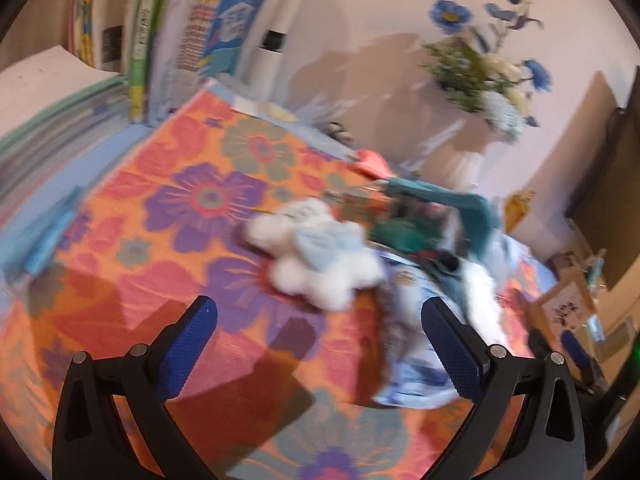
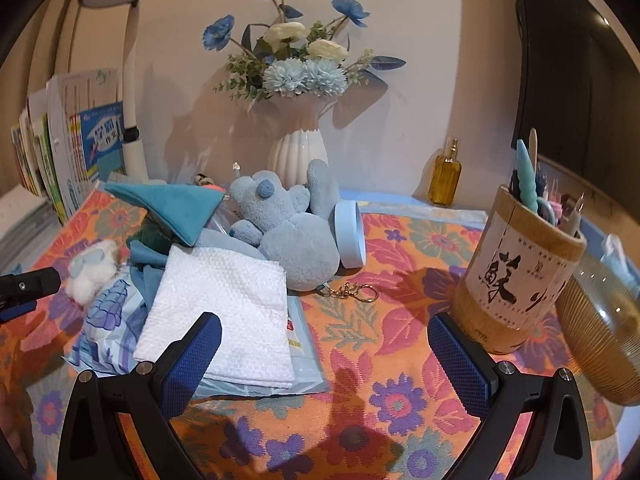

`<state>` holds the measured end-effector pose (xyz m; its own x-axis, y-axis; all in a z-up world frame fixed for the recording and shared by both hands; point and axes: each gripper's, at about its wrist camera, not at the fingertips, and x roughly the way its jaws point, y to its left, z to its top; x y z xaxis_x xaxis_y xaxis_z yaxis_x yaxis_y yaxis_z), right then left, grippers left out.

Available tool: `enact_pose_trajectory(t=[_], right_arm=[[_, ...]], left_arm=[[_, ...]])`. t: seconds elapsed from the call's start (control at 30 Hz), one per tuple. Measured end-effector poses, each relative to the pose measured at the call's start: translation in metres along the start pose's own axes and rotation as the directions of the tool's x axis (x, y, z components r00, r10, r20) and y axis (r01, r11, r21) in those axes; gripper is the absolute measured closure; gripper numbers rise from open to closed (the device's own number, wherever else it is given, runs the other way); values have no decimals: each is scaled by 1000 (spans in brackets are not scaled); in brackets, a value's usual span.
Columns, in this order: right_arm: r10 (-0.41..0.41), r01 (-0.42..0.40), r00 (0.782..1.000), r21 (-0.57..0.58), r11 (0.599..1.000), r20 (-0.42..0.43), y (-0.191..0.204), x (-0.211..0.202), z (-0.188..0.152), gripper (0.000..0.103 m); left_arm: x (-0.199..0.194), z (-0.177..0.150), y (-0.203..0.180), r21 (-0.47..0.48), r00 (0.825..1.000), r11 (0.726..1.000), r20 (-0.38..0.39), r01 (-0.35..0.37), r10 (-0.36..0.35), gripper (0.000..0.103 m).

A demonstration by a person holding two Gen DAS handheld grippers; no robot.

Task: Organize soft objects
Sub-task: 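Grasp the white fluffy plush with left gripper while right gripper grasps the white towel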

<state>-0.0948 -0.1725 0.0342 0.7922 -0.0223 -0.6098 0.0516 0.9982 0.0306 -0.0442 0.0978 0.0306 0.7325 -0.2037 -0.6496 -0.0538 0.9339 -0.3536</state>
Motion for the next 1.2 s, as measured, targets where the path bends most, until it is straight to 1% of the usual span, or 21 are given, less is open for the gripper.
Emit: enact_pose_trajectory(t=[0.1, 0.17, 0.23, 0.3, 0.37, 0.47, 0.53, 0.57, 0.6, 0.7, 0.73, 0.77, 0.8, 0.83, 0.9, 0.93, 0.97, 1.03, 1.1, 1.13, 1.2], right_arm=[[97, -97, 995, 31, 995, -5, -5, -4, 0, 0], [206, -203, 978, 64, 977, -40, -8, -2, 1, 0], [290, -278, 953, 127, 952, -88, -12, 6, 0, 0], [323, -302, 938, 168, 938, -122, -13, 13, 2, 0], [362, -332, 919, 191, 924, -153, -9, 23, 5, 0], [406, -363, 888, 211, 907, -216, 5, 42, 9, 0], [407, -364, 885, 209, 908, -226, 11, 47, 9, 0], [396, -357, 890, 197, 913, -224, 16, 48, 8, 0], [386, -350, 894, 183, 918, -226, 18, 49, 8, 0], [337, -316, 914, 127, 940, -227, 25, 47, 9, 1], [325, -310, 919, 101, 945, -223, 29, 46, 8, 8], [323, -312, 919, 84, 946, -226, 32, 46, 8, 26], [302, -298, 924, 55, 953, -234, 37, 48, 7, 37], [248, -253, 937, 10, 967, -247, 45, 49, 5, 55], [220, -235, 947, -38, 971, -236, 51, 47, 4, 64], [221, -238, 953, -58, 970, -205, 53, 41, 5, 76], [213, -228, 959, -68, 971, -185, 52, 36, 4, 81], [206, -217, 966, -55, 975, -158, 48, 31, 5, 85], [238, -240, 964, -2, 971, -117, 34, 23, 7, 86], [277, -275, 956, 34, 961, -98, 25, 18, 8, 86], [360, -350, 929, 114, 930, -87, 9, 12, 9, 86]], left_arm=[[5, 14, -5, 41, 1000, 999, -10, -6, 6, 1], [17, 24, -10, 82, 999, 997, -53, 12, -8, 1], [34, 35, -10, 87, 992, 995, -122, 41, -30, 1], [46, 41, -7, 64, 988, 996, -148, 59, -49, 1], [59, 44, -4, 34, 986, 998, -161, 54, -48, 1], [69, 41, -6, 40, 985, 998, -168, 46, -39, 2], [72, 34, -8, 70, 986, 997, -164, 38, -27, 4], [74, 31, -9, 77, 986, 996, -165, 37, -24, 6], [75, 29, -9, 75, 985, 996, -169, 36, -23, 13], [73, 30, -9, 70, 989, 997, -148, 35, -24, 24], [74, 30, -9, 67, 989, 997, -149, 27, -17, 35], [75, 30, -8, 66, 989, 998, -150, 18, -8, 38], [74, 29, -9, 68, 990, 998, -140, 13, -4, 44], [74, 29, -9, 70, 991, 997, -135, 16, -6, 47], [72, 27, -10, 77, 993, 997, -116, 7, 2, 50], [70, 28, -10, 80, 995, 997, -101, 4, 4, 50], [66, 28, -10, 81, 997, 997, -75, 4, 2, 50], [56, 29, -9, 79, 999, 997, -29, 23, -21, 50], [48, 27, -8, 78, 999, 996, 4, 33, -34, 50], [44, 27, -8, 81, 999, 996, 18, 39, -41, 50], [36, 26, -9, 87, 997, 994, 34, 62, -65, 50]])
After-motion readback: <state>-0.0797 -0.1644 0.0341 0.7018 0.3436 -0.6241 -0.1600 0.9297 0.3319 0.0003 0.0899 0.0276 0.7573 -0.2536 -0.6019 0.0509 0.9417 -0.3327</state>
